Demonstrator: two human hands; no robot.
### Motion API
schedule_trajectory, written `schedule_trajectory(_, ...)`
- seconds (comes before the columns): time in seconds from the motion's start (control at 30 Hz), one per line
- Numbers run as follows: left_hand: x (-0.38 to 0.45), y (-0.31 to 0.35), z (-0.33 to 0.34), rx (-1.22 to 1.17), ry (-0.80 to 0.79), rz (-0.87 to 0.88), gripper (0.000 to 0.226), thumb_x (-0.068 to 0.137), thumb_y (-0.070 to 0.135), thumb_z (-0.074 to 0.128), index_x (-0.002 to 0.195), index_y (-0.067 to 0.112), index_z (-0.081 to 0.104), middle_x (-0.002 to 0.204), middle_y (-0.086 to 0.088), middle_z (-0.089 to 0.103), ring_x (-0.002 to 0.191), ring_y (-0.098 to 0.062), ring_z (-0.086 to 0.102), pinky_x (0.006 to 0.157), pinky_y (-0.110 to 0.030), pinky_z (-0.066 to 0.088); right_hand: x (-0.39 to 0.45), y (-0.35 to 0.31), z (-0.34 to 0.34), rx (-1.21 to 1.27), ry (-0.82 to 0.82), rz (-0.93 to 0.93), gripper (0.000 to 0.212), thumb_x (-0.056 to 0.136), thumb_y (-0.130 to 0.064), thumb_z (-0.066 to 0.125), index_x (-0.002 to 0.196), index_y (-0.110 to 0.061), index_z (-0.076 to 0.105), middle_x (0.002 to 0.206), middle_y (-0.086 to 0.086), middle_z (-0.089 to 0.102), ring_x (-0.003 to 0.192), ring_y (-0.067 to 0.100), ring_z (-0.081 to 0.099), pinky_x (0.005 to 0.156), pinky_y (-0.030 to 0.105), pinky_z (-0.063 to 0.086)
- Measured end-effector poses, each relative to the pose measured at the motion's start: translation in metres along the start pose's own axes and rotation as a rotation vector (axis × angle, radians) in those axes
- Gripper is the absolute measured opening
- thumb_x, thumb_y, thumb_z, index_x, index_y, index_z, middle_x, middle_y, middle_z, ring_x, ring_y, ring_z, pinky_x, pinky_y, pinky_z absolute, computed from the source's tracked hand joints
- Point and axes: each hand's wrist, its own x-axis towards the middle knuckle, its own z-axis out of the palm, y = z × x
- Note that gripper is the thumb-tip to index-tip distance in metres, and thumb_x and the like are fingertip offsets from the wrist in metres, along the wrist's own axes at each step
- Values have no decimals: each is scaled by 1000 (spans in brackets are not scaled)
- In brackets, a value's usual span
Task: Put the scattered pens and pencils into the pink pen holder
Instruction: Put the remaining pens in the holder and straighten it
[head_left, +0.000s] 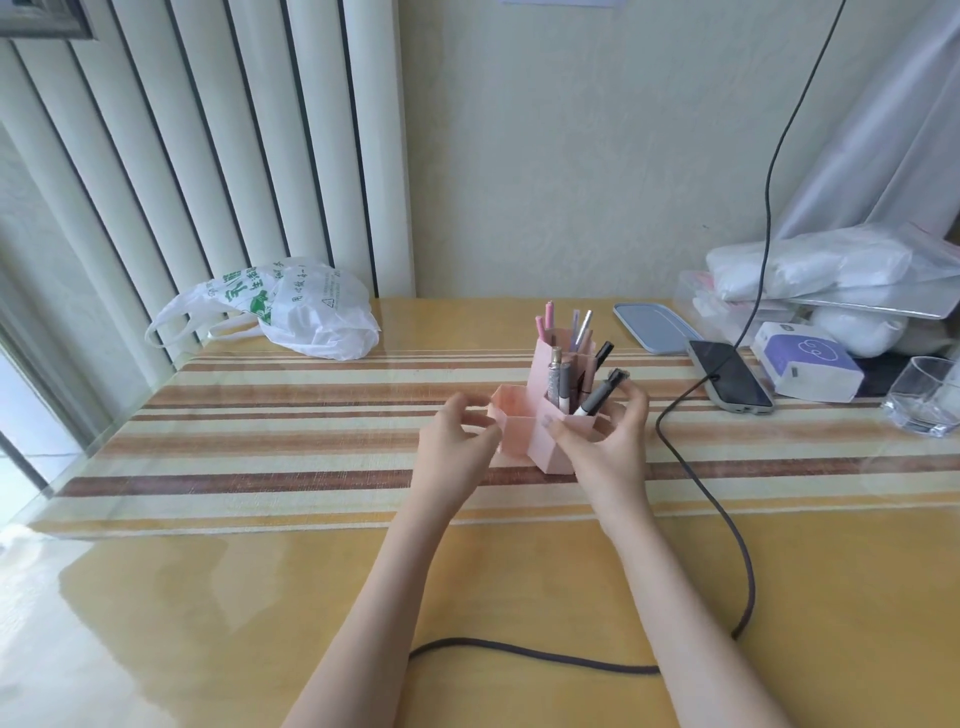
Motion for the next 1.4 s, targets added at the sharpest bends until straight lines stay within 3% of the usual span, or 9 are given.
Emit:
schedule_trajectory(0.13, -2, 4, 3, -67, -221, 28, 32, 77, 27, 62, 109, 29, 61, 99, 2, 69, 94, -15, 66, 83, -36, 56, -11, 2, 12, -66, 25, -76, 61, 68, -37, 81, 117, -30, 45, 117, 0, 61, 104, 11, 62, 83, 25, 49)
schedule_trajectory(0.2, 0, 4, -1, -91, -279, 9, 40, 73, 26, 58, 113, 30, 60, 103, 2, 67, 98, -16, 64, 81, -29, 55, -13, -4, 8, 11, 9, -32, 37, 81, -41, 68, 112, -37, 47, 106, -3, 65, 94, 1, 63, 79, 29, 47)
schedule_trajectory(0.3, 1, 0, -3, -91, -321, -9, 50, 75, 24, 71, 120, 29, 49, 111, -1, 54, 108, -15, 57, 70, -21, 54, -13, -11, 0, 122, 5, 13, 23, 98, -27, 45, 121, -28, 44, 94, 3, 66, 75, 5, 67, 70, 31, 53)
schedule_trajectory(0.4, 2, -7, 3, 46, -241, 21, 88, 65, 36, 84, 136, 24, 35, 111, -3, 45, 115, -13, 46, 94, -28, 43, -16, -16, 2, 174, -74, 46, 33, 97, -9, 39, 128, -20, 41, 85, 17, 66, 64, 19, 67, 55, 28, 55)
schedule_trajectory(0.6, 0, -4, 5, 51, -158, 42, 77, 73, 33, 79, 137, 20, 38, 117, -1, 42, 111, -11, 42, 90, -24, 34, -16, -20, 0, 125, -38, 17, 36, 90, -1, 47, 120, -21, 51, 77, 9, 65, 57, 18, 64, 54, 37, 55)
schedule_trajectory(0.73, 1, -3, 4, 48, -114, 59, 70, 73, 34, 79, 132, 20, 44, 126, -2, 39, 106, -11, 47, 86, -22, 35, -18, -15, 1, -61, 153, -255, 37, 84, -18, 55, 120, -23, 50, 98, -4, 58, 86, 13, 58, 77, 35, 50)
schedule_trajectory(0.9, -2, -5, 9, 104, -54, 130, 57, 60, 44, 81, 103, 25, 50, 108, 6, 40, 98, -11, 48, 79, -16, 39, -24, -11, 14, -319, 1, -601, 55, 87, -25, 55, 138, -11, 40, 141, -4, 46, 133, 14, 42, 109, 27, 32)
schedule_trajectory(1.03, -12, -1, 23, 294, 59, 188, 57, 55, 65, 44, 87, 18, 42, 97, 2, 41, 97, -23, 44, 84, -34, 41, -19, -8, 22, -453, -56, -684, 48, 94, -23, 46, 141, -12, 40, 148, 4, 42, 142, 17, 31, 114, 43, 29)
schedule_trajectory(1.4, -14, -1, 33, 432, 136, 247, 79, 46, 80, 44, 91, 15, 43, 92, 4, 38, 96, -24, 42, 82, -36, 40, -8, -35, 3, 115, -144, -268, 14, 92, -13, 56, 99, -24, 58, 111, -1, 72, 106, 17, 67, 86, 60, 50)
